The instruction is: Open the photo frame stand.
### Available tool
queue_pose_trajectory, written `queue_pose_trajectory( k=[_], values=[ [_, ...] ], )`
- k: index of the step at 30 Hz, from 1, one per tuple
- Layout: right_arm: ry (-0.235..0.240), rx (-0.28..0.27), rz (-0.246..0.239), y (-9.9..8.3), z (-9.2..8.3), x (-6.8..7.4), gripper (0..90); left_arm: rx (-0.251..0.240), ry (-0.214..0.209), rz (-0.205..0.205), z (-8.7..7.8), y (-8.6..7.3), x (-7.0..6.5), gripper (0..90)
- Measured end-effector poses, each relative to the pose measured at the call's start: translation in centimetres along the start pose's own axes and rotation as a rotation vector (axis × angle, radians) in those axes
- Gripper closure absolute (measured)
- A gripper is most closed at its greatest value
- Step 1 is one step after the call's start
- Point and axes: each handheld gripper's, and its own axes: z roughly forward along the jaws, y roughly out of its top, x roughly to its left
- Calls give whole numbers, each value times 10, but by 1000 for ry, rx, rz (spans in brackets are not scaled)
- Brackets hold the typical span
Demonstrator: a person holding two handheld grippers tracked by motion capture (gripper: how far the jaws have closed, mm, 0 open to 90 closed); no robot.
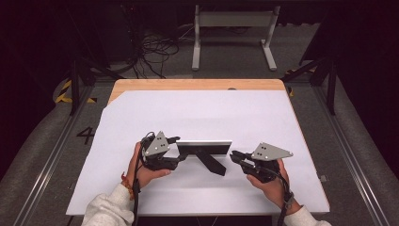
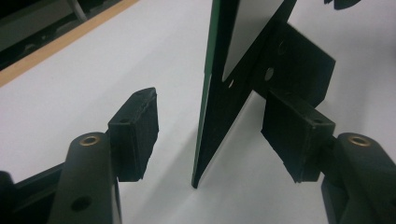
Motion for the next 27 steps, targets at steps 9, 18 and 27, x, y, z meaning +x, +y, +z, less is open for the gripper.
queue_pose_trajectory(
  k=[9, 18, 27],
  values=[
    [-2, -5, -26, 4, 2, 6, 871, -23, -11, 9, -3, 4, -4, 374],
    [-4, -6, -49, 8, 5, 10, 888, -26, -49, 18, -1, 5, -8, 400],
    [-15, -1, -45, 8, 8, 9, 891, -35, -47, 14, -1, 5, -9, 432]
  ],
)
